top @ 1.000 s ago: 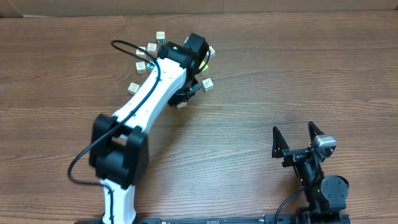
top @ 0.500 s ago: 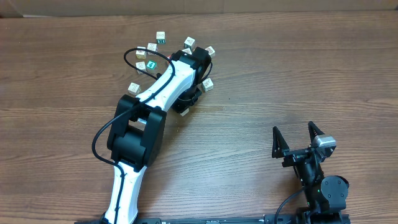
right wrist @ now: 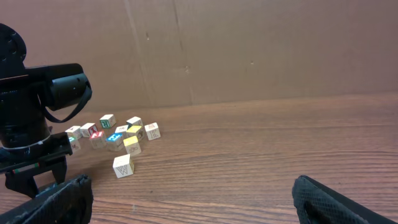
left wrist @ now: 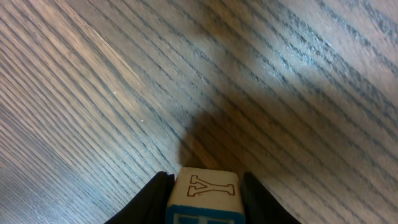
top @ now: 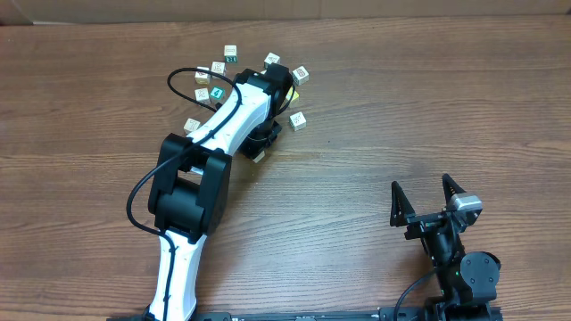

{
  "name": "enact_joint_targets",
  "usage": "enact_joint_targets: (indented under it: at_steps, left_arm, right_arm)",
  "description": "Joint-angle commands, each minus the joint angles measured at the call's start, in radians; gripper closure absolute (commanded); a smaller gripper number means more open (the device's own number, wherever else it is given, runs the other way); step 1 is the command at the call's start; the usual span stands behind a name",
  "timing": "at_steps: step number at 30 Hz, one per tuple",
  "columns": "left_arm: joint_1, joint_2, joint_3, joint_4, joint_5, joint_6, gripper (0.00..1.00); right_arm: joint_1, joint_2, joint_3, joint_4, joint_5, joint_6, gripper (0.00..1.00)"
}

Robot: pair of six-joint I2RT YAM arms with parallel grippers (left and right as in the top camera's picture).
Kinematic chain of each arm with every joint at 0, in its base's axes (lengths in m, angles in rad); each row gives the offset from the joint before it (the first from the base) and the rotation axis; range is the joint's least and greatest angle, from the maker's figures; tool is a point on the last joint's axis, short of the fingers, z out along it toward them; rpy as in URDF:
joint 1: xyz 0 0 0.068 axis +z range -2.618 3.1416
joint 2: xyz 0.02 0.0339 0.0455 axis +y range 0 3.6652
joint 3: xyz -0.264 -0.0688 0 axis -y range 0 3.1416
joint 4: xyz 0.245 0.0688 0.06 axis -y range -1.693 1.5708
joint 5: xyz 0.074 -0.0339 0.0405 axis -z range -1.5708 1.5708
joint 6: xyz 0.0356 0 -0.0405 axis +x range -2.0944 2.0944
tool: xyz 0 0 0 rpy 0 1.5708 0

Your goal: Form a circle

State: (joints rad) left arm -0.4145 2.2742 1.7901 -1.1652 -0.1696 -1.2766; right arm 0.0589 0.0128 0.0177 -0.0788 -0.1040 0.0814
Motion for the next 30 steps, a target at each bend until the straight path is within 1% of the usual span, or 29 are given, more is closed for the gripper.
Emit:
enact_joint_targets:
  at_steps: [1, 4, 7, 9, 11, 13, 15, 21, 25, 28, 29, 30]
  left_arm:
    - [0.013, 0.009, 0.002, 0.000, -0.017, -0.002, 0.68]
    - [0.018, 0.009, 0.002, -0.001, -0.016, -0.002, 0.64]
    - [0.020, 0.009, 0.002, -0.002, -0.012, -0.002, 0.57]
    - [0.020, 0.009, 0.002, -0.005, -0.012, -0.002, 0.51]
    - [0.020, 0.007, 0.002, -0.005, -0.013, -0.002, 0.43]
    - [0.020, 0.002, 0.005, -0.005, -0.013, -0.002, 0.40]
    - [0.022, -0.008, 0.014, -0.004, -0.014, 0.005, 0.42]
    - [0.021, -0.044, 0.025, -0.004, -0.021, 0.024, 0.56]
    - [0.021, -0.047, 0.025, -0.005, -0.020, 0.025, 0.63]
    - [0.021, -0.047, 0.025, -0.002, -0.021, 0.034, 0.64]
    - [0.021, -0.047, 0.025, 0.003, -0.021, 0.042, 0.63]
    - [0.021, -0.047, 0.025, 0.006, -0.021, 0.043, 0.60]
  right_arm:
    - [-0.002, -0.010, -0.010, 0.005, 0.005, -0.001, 0.00]
    - [-0.002, -0.010, -0.010, 0.005, 0.005, -0.001, 0.00]
    - [-0.002, -0.010, -0.010, 0.005, 0.005, -0.001, 0.00]
    - [-0.002, -0.010, -0.010, 0.005, 0.005, -0.001, 0.00]
    - [-0.002, -0.010, -0.010, 0.005, 0.005, 0.000, 0.00]
    - [-0.002, -0.010, -0.010, 0.005, 0.005, -0.001, 0.00]
    - [-0.002, -0.010, -0.010, 0.005, 0.005, -0.001, 0.00]
    - [-0.002, -0.010, -0.010, 0.005, 0.005, -0.001, 0.00]
    - [-0.002, -0.010, -0.010, 0.005, 0.005, -0.001, 0.00]
    - [-0.002, -0.010, -0.010, 0.005, 0.005, -0.001, 0.00]
    - [-0.002, -0.010, -0.010, 0.005, 0.005, -0.001, 0.00]
    - [-0.002, -0.010, -0.010, 0.005, 0.005, -0.001, 0.00]
